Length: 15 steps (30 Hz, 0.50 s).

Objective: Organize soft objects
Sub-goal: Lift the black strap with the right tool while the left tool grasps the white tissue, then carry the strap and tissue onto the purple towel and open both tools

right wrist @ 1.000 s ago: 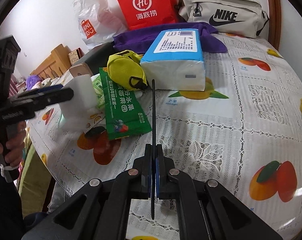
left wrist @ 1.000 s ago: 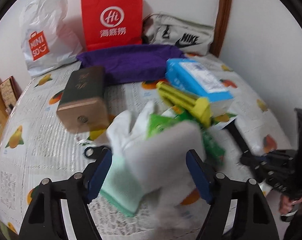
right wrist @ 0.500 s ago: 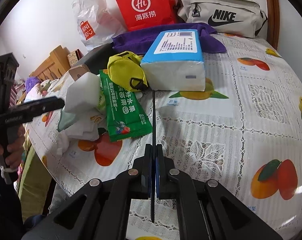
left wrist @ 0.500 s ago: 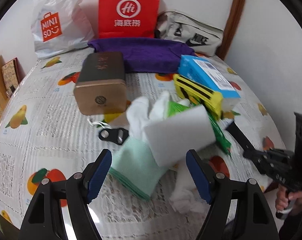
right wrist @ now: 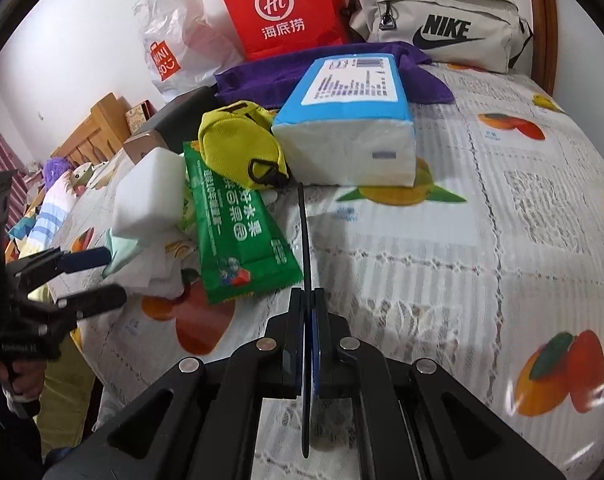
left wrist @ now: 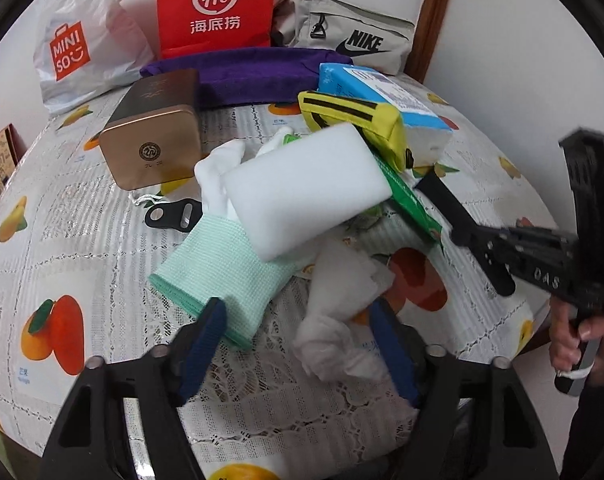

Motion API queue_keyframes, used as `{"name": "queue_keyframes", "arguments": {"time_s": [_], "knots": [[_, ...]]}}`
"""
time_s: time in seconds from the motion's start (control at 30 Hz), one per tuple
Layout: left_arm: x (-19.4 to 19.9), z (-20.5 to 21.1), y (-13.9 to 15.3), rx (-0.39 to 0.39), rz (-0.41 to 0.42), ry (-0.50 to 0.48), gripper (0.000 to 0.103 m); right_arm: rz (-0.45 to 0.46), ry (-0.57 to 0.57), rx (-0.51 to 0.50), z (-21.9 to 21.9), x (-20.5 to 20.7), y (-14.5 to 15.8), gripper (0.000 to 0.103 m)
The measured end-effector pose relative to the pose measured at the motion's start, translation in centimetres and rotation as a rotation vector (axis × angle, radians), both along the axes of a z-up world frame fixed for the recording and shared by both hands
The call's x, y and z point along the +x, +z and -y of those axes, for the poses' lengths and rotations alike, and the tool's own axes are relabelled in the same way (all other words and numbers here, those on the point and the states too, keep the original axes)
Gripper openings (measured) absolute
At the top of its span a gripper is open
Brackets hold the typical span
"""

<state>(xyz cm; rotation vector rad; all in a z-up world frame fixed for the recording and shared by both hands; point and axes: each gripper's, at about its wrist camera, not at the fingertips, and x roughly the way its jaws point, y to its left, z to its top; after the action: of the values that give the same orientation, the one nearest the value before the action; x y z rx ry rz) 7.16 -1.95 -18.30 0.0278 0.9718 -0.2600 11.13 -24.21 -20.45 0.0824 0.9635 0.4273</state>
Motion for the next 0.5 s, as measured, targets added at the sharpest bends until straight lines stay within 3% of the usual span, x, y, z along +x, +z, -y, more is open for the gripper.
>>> {"name": "queue_keyframes", "arguments": {"time_s": [0.07, 0.2, 0.27, 0.37, 0.5], "knots": [[-0.1, 0.3, -0.2, 0.024, -0.003, -0.004, 0.056, 0.010, -0.007, -0.003, -0.2, 0.3, 0.0, 0.004], [-0.4, 0.6, -0.4, 0.067, 0.015, -0.017, 0.030, 0.025, -0.021, -0.013, -0.4, 0.6, 0.1, 0.003], [-0.4, 0.0, -0.2, 0.041, 0.007, -0.023, 0.023, 0.033, -0.023, -0.028, -0.5, 0.4, 0.2, 0.003], [-0.6, -1.2, 0.7, -0.011, 0.010, -0.009, 0.022, 0.035, -0.027, -0.034, -0.2, 0.0, 0.4, 0.003], [-0.7, -2.6, 1.6, -0.024, 0.024, 0.021, 0.022, 0.035, -0.042, -0.027, 0.3, -0.5, 0.8, 0.003]]}}
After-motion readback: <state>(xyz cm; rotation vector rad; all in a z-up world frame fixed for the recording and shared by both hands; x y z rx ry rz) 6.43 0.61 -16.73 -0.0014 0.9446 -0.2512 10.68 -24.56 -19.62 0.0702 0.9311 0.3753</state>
